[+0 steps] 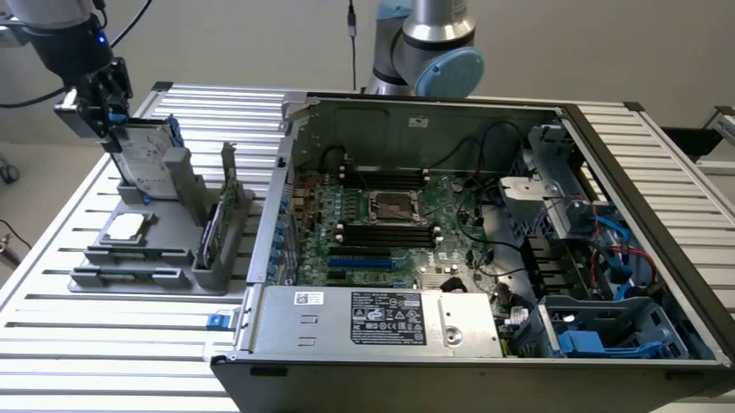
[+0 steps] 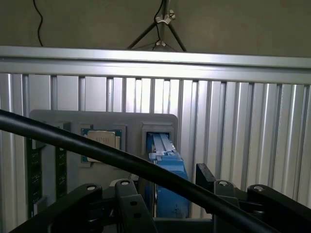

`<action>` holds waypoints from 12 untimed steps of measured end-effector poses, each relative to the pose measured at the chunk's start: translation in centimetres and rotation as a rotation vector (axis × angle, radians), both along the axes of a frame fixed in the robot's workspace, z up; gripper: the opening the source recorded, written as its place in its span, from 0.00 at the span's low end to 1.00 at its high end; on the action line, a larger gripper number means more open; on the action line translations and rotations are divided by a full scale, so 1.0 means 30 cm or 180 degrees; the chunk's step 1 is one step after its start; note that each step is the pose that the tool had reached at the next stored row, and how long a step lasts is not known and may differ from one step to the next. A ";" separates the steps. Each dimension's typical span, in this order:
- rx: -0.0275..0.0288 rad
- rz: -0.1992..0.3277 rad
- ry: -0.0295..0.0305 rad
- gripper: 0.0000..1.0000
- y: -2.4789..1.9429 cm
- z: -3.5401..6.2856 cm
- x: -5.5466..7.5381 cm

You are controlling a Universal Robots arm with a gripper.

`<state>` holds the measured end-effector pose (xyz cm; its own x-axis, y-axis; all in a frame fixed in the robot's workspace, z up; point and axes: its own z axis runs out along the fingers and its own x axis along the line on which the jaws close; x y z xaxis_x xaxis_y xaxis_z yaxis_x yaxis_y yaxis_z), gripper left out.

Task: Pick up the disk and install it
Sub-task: 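Pick up the disk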

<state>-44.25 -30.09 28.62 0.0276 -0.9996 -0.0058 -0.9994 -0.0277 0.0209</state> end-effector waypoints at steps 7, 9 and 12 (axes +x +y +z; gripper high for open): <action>0.0000 0.0007 0.0000 0.56 0.000 -0.003 0.006; 0.0000 0.0007 0.0000 0.56 0.000 -0.003 0.007; 0.0000 0.0007 0.0000 0.56 0.000 -0.003 0.008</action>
